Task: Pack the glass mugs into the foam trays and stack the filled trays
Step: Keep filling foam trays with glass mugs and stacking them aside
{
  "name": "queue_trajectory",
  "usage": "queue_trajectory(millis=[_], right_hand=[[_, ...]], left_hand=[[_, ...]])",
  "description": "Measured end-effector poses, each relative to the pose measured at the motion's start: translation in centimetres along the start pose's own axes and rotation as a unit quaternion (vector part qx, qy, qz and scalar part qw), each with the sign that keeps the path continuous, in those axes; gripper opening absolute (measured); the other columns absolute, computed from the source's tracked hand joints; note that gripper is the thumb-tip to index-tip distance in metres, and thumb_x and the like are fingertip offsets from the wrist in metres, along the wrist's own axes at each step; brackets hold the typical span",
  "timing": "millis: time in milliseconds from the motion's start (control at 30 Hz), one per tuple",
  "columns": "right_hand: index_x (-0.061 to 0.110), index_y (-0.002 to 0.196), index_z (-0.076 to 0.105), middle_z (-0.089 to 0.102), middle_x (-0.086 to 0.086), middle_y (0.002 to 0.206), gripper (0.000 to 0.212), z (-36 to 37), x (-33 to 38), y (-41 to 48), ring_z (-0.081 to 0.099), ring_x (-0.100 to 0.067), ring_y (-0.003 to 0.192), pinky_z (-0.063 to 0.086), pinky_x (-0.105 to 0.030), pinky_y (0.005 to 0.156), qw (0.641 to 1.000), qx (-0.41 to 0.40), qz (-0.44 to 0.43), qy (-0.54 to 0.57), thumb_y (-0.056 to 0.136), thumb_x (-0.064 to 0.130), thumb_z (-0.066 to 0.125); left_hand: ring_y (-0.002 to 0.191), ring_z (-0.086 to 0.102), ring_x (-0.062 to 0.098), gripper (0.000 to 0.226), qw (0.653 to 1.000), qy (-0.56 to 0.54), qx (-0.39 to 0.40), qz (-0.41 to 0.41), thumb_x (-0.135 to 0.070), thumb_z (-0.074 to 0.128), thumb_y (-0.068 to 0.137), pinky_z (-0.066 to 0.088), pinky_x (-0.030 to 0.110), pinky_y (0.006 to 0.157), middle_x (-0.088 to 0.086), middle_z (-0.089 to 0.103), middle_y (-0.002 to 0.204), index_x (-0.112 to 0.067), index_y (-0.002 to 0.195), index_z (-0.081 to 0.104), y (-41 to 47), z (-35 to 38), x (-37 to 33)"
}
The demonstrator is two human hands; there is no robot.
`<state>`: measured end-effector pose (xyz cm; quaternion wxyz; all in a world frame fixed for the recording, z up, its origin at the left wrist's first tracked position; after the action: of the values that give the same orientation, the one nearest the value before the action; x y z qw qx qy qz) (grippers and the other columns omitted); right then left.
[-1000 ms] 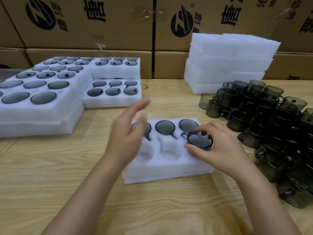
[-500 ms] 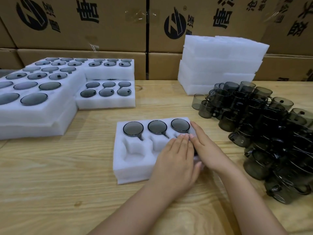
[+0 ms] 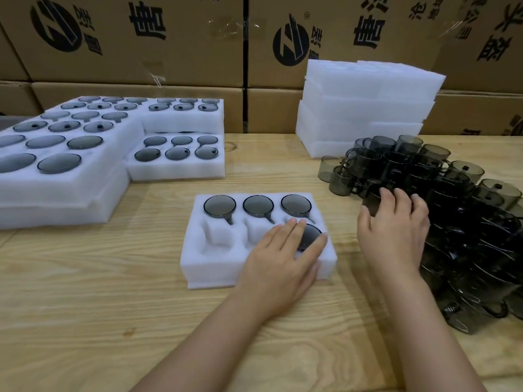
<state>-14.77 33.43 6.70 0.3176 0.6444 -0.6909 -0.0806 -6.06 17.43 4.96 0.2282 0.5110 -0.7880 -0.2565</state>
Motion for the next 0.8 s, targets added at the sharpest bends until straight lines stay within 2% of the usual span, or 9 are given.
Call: queue_trajectory(millis=[67, 133, 267, 367, 467, 533, 667, 733, 800], right_hand=[[0.002, 0.138, 0.037, 0.037, -0.023, 0.143, 0.053, 0.7, -0.9, -0.1, 0.013, -0.040, 0.138, 0.005, -0.048, 0.114, 0.996, 0.048, 0.031, -0.074, 0.093, 0.028, 0.045], [0.002, 0.138, 0.036, 0.042, -0.024, 0.139, 0.053, 1.3, -1.2, -0.1, 0.010, -0.040, 0.140, -0.004, -0.048, 0.115, 0.987, 0.093, 0.047, -0.122, 0.093, 0.031, 0.042], [0.005, 0.127, 0.049, 0.056, -0.016, 0.124, 0.046, 1.3, -0.6, -0.2, 0.029, -0.033, 0.133, -0.008, -0.053, 0.113, 0.979, 0.121, 0.020, -0.162, 0.088, 0.029, 0.044], [0.006, 0.113, 0.058, 0.060, -0.012, 0.114, 0.037, 1.2, 1.2, -0.6, 0.046, -0.031, 0.116, 0.008, -0.049, 0.113, 0.984, 0.131, -0.014, -0.116, 0.085, 0.024, 0.042], [0.008, 0.113, 0.060, 0.058, -0.010, 0.120, 0.033, 1.6, 3.0, -1.0, 0.046, -0.030, 0.112, 0.030, -0.038, 0.097, 0.987, 0.138, -0.062, -0.053, 0.085, 0.016, 0.045], [0.010, 0.116, 0.059, 0.049, -0.007, 0.130, 0.036, 1.8, 3.2, -1.1, 0.033, -0.026, 0.123, 0.029, -0.037, 0.097, 0.987, 0.140, -0.075, -0.004, 0.082, 0.014, 0.049], [0.020, 0.124, 0.050, 0.015, -0.008, 0.154, 0.039, 3.4, 2.2, -1.3, 0.000, -0.021, 0.141, 0.020, -0.042, 0.110, 0.978, 0.190, -0.078, 0.033, 0.085, 0.021, 0.052], [0.022, 0.127, 0.049, 0.008, -0.008, 0.157, 0.037, 4.4, 1.8, -1.2, 0.001, -0.022, 0.142, 0.020, -0.041, 0.111, 0.973, 0.211, -0.076, 0.052, 0.090, 0.027, 0.052], [0.017, 0.124, 0.054, 0.015, -0.008, 0.155, 0.033, 5.0, 1.6, -1.0, 0.019, -0.026, 0.140, 0.028, -0.038, 0.106, 0.970, 0.218, -0.073, 0.080, 0.094, 0.028, 0.051]], left_hand=[[0.110, 0.064, 0.030, 0.036, 1.000, -0.015, -0.023, 0.001, -0.029, 0.048, 0.090, 0.053, 0.039, 0.089, 0.017, 0.066, 0.118, -0.020, 0.117, 0.069, 0.0, -0.3, 0.6], [0.109, 0.064, 0.030, 0.034, 0.999, -0.012, -0.040, 0.004, -0.028, 0.048, 0.090, 0.053, 0.039, 0.089, 0.016, 0.066, 0.119, -0.020, 0.114, 0.071, -0.1, -0.5, 0.7], [0.110, 0.064, 0.029, 0.033, 0.998, -0.017, -0.060, 0.007, -0.028, 0.050, 0.090, 0.053, 0.039, 0.090, 0.016, 0.066, 0.119, -0.019, 0.114, 0.071, -0.3, -0.5, 0.7], [0.109, 0.064, 0.030, 0.032, 0.997, -0.015, -0.072, 0.009, -0.029, 0.052, 0.090, 0.053, 0.039, 0.089, 0.016, 0.067, 0.118, -0.019, 0.113, 0.072, -0.2, -0.5, 0.7], [0.109, 0.064, 0.030, 0.031, 0.997, -0.014, -0.079, 0.009, -0.028, 0.054, 0.089, 0.053, 0.039, 0.089, 0.016, 0.067, 0.118, -0.019, 0.112, 0.072, -0.3, -0.4, 0.7], [0.109, 0.064, 0.030, 0.031, 0.997, -0.013, -0.079, 0.009, -0.028, 0.054, 0.088, 0.052, 0.039, 0.090, 0.016, 0.066, 0.118, -0.019, 0.113, 0.072, -0.3, -0.3, 0.7], [0.109, 0.064, 0.030, 0.031, 0.997, -0.012, -0.079, 0.012, -0.028, 0.054, 0.088, 0.053, 0.038, 0.089, 0.016, 0.066, 0.118, -0.019, 0.112, 0.072, -0.2, -0.3, 0.7], [0.109, 0.065, 0.030, 0.031, 0.997, -0.005, -0.076, 0.014, -0.028, 0.054, 0.088, 0.053, 0.039, 0.089, 0.016, 0.067, 0.117, -0.019, 0.112, 0.072, -0.2, -0.2, 0.6], [0.109, 0.064, 0.029, 0.031, 0.997, 0.006, -0.071, 0.016, -0.028, 0.054, 0.088, 0.052, 0.041, 0.089, 0.016, 0.067, 0.117, -0.020, 0.112, 0.072, -0.2, -0.2, 0.5]])
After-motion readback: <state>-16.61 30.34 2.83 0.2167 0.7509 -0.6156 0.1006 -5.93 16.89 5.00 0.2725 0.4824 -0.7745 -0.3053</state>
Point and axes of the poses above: each hand's wrist, its own y-axis towards the middle knuckle, its own z-axis out of the palm, x = y × z, the point moved 7 cm from there along y, towards the middle knuckle
